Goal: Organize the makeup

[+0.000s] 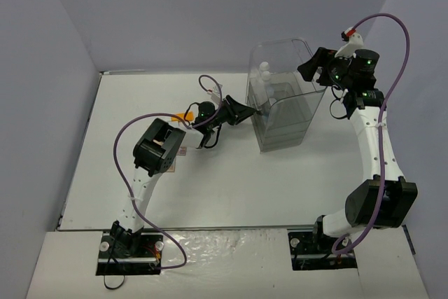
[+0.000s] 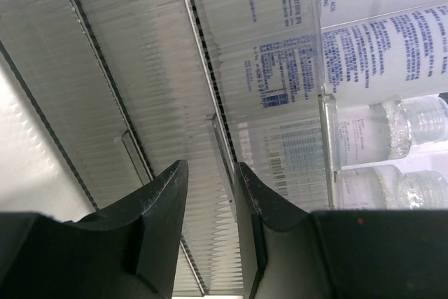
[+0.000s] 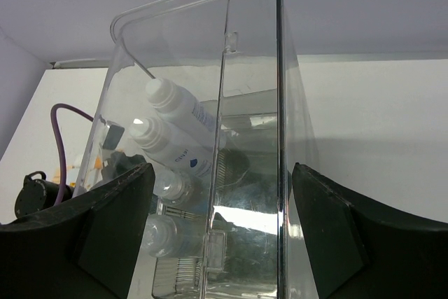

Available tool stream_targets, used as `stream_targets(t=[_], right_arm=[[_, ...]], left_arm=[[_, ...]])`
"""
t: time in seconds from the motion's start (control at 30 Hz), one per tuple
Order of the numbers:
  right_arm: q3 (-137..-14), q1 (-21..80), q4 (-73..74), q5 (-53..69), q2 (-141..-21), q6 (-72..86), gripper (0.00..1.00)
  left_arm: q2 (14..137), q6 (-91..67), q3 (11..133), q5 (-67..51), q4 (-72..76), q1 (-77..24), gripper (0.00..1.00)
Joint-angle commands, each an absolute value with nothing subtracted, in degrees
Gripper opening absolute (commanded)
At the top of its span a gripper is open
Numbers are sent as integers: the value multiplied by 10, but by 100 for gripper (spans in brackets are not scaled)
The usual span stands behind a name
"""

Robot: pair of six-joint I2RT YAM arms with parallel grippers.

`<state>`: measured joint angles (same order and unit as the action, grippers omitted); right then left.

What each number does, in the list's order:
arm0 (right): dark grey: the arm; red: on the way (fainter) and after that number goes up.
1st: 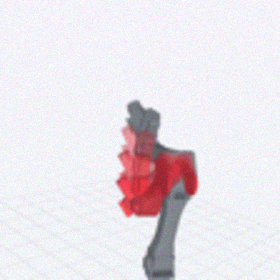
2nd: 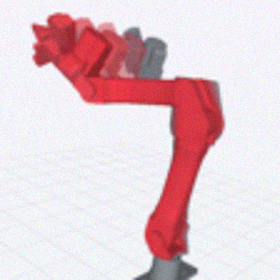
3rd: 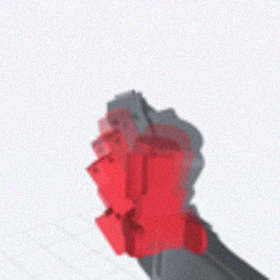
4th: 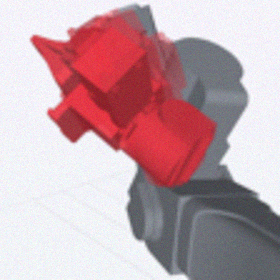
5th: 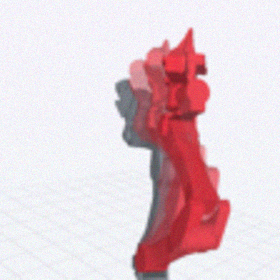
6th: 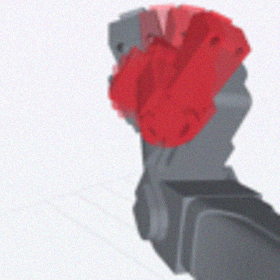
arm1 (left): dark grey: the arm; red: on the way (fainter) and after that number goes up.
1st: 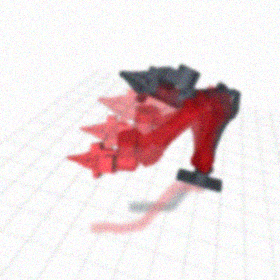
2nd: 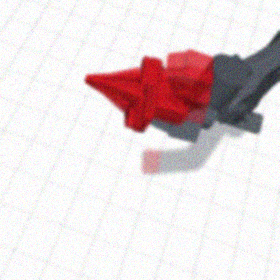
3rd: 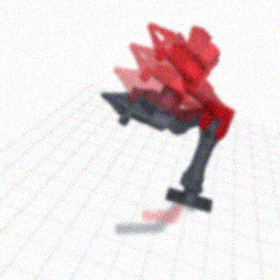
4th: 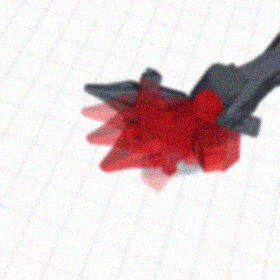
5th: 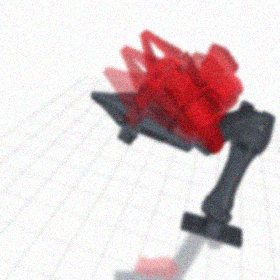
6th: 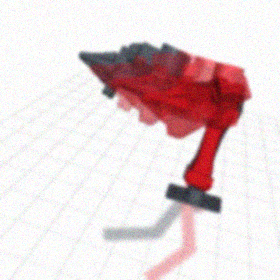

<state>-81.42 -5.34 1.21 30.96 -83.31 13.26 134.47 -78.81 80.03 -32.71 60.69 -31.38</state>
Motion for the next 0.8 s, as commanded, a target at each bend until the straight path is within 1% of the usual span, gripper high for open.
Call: stream_targets(t=[0.0,0.1,0.23,0.43,0.5,0.63,0.77], right_arm=[[-804,-49,-18,348,-838,136,76],[-802,-49,-19,350,-838,134,76],[-803,-50,-19,350,-838,133,76],[-803,-50,-21,354,-841,133,69],[-803,-50,-21,356,-840,132,67],[-802,-50,-21,359,-840,131,66],[-802,-50,-22,363,-840,129,65]], left_arm=[[1326,-794,850,-331,661,-323,28],[1328,-799,852,-330,665,-323,25],[1331,-807,857,-329,673,-324,25],[1332,-808,862,-330,671,-326,21],[1332,-808,863,-330,671,-327,19],[1331,-809,858,-331,671,-329,8],[1329,-809,851,-330,673,-328,0]])
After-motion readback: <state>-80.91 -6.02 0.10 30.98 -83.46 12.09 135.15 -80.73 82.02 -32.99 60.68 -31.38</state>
